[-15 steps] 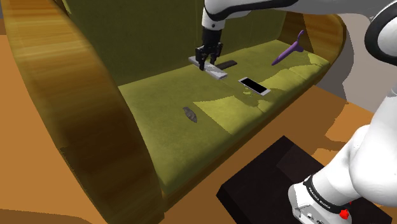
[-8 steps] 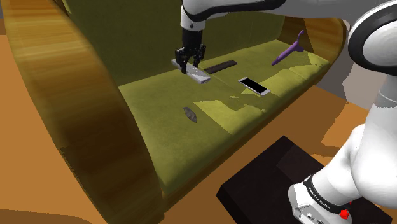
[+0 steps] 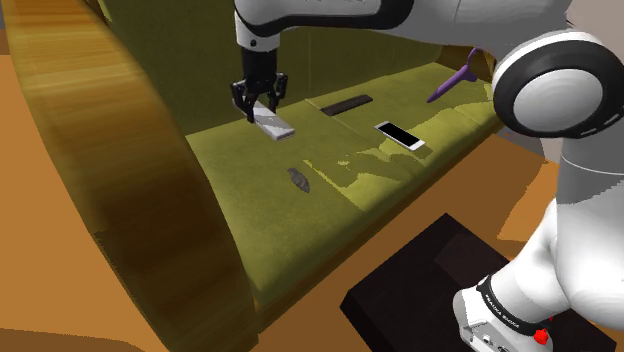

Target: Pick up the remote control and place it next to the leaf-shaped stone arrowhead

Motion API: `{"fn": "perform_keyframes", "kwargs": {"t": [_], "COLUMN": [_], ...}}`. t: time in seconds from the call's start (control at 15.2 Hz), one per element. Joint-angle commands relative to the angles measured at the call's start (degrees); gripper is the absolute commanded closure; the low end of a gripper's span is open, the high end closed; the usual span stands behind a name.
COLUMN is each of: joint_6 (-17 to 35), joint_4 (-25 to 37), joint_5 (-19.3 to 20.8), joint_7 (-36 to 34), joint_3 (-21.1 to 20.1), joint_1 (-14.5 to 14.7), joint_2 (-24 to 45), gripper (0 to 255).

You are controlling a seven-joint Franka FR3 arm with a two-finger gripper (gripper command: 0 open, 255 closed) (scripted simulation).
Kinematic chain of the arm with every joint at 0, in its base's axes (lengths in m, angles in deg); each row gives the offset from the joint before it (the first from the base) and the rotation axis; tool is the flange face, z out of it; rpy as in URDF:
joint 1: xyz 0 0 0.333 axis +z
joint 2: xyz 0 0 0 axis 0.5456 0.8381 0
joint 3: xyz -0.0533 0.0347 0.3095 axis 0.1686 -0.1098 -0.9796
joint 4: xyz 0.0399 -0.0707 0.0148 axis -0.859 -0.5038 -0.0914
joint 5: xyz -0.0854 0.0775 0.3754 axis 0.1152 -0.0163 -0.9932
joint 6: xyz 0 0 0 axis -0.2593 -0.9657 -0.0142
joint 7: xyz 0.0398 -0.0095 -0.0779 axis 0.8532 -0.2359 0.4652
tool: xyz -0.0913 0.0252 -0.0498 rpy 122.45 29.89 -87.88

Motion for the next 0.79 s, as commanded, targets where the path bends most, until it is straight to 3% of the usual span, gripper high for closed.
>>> {"fn": "perform_keyframes", "kwargs": {"t": [0.0,0.26,0.33,0.73], "joint_6": [-1.9,-9.4,-9.7,-3.1], "joint_4": [5.1,23.6,24.3,14.9], "joint_5": [0.2,0.5,0.5,0.5], "joint_7": [-2.0,-5.6,-5.7,-5.7], "joint_3": [-0.5,-1.2,-1.2,-1.2], "joint_1": [1.5,4.5,4.6,4.6], "joint_2": [3.2,14.2,14.6,11.9], "gripper": [255,255,255,255]}}
